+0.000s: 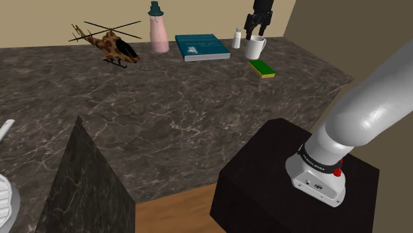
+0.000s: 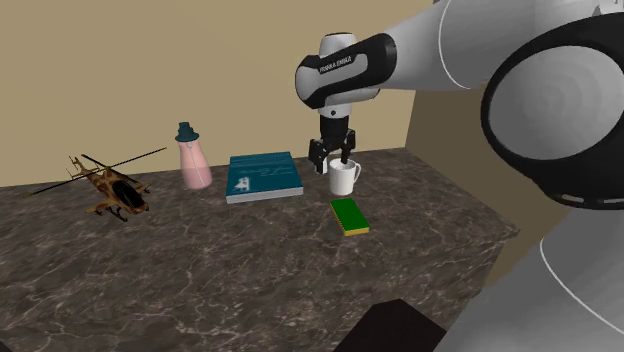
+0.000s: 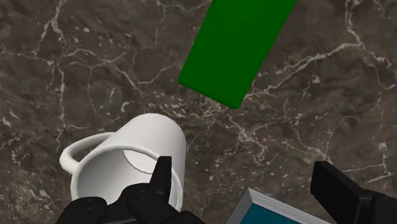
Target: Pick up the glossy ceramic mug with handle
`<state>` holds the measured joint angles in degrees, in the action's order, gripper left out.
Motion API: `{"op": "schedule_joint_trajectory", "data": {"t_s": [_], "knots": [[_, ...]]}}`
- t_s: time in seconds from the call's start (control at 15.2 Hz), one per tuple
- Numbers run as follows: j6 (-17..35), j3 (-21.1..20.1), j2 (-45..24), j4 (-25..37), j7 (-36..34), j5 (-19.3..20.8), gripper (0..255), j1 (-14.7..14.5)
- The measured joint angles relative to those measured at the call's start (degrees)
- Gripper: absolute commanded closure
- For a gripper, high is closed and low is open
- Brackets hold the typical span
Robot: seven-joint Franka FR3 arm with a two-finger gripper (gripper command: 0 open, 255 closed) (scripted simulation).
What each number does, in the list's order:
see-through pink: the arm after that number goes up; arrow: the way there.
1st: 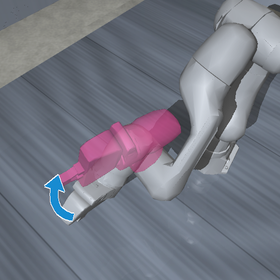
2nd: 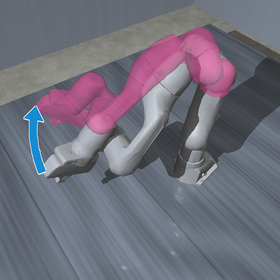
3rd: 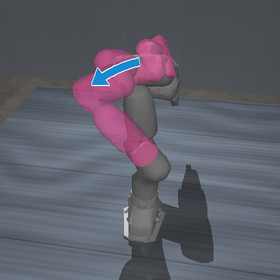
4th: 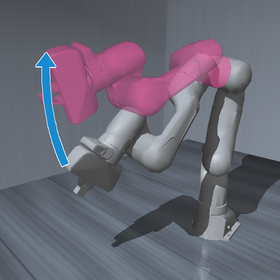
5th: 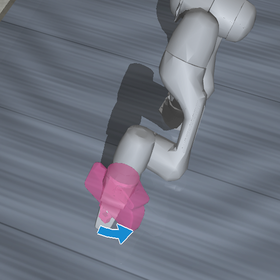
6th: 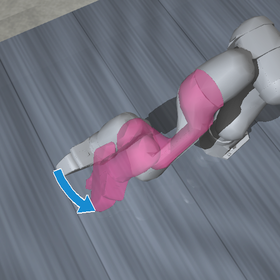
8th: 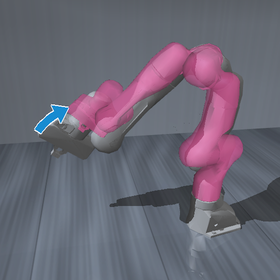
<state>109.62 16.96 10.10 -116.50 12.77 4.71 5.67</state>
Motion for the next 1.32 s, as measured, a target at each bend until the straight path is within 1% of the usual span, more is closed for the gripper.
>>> {"op": "schedule_joint_trajectory", "data": {"t_s": [0.26,0.33,0.79,0.86,1.32], "knots": [[1.56,2.06,-7.32,5.93,3.56,-1.58,0,1.06],[2.37,2.3,-8.45,6.24,4.05,-1.89,0,1.23],[7.21,2.66,-10.24,3.18,4.71,-2.38,0,1.55],[7.52,2.66,-10.32,2.95,4.73,-2.4,255,1.56],[7.79,2.68,-10.42,2.79,4.76,-2.44,255,1.57]]}}
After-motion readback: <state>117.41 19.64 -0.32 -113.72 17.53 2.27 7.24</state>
